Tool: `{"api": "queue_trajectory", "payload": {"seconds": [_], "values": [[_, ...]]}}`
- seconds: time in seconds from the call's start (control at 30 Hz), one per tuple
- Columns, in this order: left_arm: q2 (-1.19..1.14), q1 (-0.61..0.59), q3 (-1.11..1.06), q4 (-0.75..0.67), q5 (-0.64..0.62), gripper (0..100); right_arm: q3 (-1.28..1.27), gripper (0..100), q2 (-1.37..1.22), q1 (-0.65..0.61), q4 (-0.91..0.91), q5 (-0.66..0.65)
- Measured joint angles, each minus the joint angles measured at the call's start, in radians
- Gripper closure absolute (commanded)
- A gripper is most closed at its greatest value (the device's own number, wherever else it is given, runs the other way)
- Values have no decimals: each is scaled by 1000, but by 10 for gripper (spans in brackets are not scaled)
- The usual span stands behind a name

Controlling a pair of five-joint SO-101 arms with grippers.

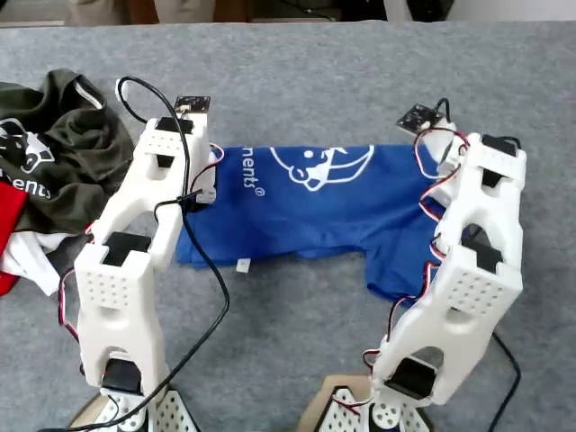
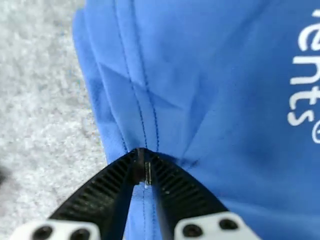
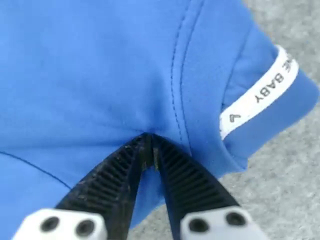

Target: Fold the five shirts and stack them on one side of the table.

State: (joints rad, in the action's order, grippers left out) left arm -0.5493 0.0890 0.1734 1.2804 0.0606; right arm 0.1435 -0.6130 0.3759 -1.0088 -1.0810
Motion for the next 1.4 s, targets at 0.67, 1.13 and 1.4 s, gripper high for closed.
{"api": "queue_trajectory", "payload": {"seconds": [0.67, 1.13, 1.4], "values": [[-72, 0, 595, 382, 40, 981, 38, 966, 199, 11, -160, 21], [-462, -71, 755, 206, -6, 981, 338, 968, -201, -48, -41, 124], [-525, -89, 905, 276, -6, 981, 669, 968, -371, -29, -198, 114]]}}
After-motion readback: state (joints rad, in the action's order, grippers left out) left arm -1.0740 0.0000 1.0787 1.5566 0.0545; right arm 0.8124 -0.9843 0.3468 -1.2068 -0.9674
